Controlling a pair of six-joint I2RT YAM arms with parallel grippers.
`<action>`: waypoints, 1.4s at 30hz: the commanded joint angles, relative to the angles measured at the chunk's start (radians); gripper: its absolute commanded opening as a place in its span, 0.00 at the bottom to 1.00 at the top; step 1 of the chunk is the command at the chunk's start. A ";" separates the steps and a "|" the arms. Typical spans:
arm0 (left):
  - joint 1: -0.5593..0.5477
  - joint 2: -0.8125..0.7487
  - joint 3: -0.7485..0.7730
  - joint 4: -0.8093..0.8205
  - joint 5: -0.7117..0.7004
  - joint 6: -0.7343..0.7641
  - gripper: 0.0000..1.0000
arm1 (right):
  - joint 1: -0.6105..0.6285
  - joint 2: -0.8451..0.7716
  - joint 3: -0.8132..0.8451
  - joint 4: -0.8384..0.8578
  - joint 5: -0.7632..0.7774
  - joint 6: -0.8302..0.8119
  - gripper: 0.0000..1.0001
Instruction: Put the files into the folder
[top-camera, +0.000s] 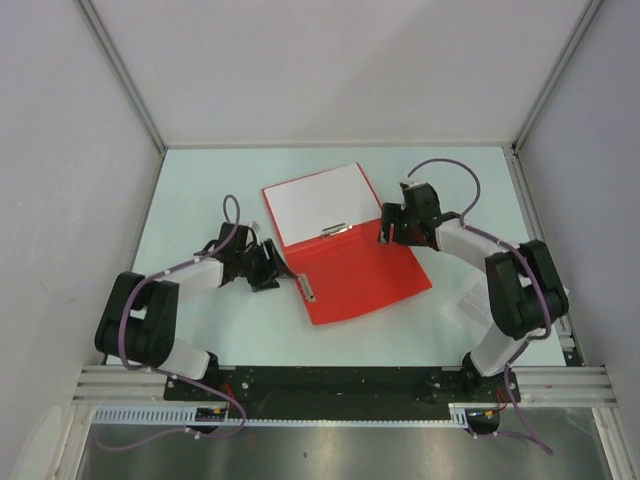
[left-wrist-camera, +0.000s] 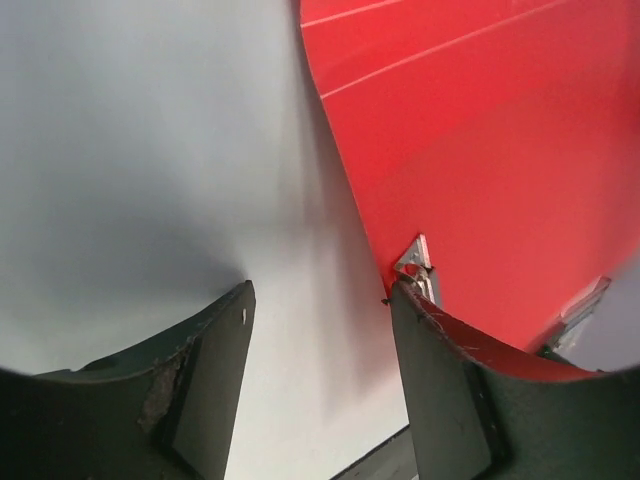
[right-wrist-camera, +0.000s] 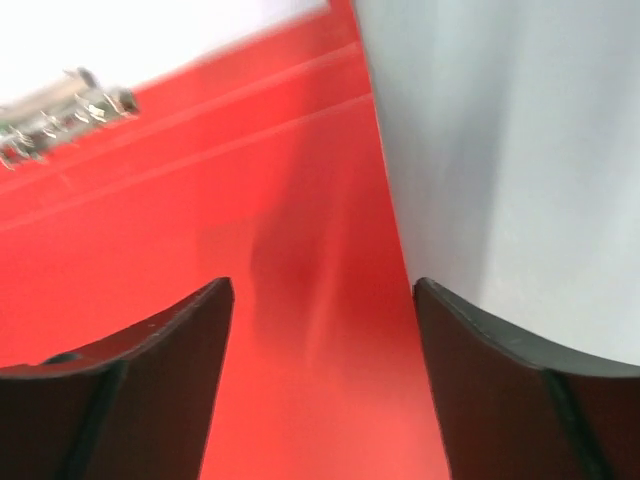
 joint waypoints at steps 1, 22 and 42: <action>-0.018 -0.081 0.032 -0.226 -0.081 0.031 0.66 | 0.128 -0.188 0.057 -0.108 0.140 -0.037 0.81; -0.082 -0.297 0.062 -0.485 -0.304 0.104 0.79 | 0.241 -0.276 0.065 -0.211 0.281 -0.078 0.86; -0.084 -0.355 -0.030 -0.231 -0.131 0.022 0.50 | 0.555 -0.164 0.080 0.063 -0.123 0.294 0.79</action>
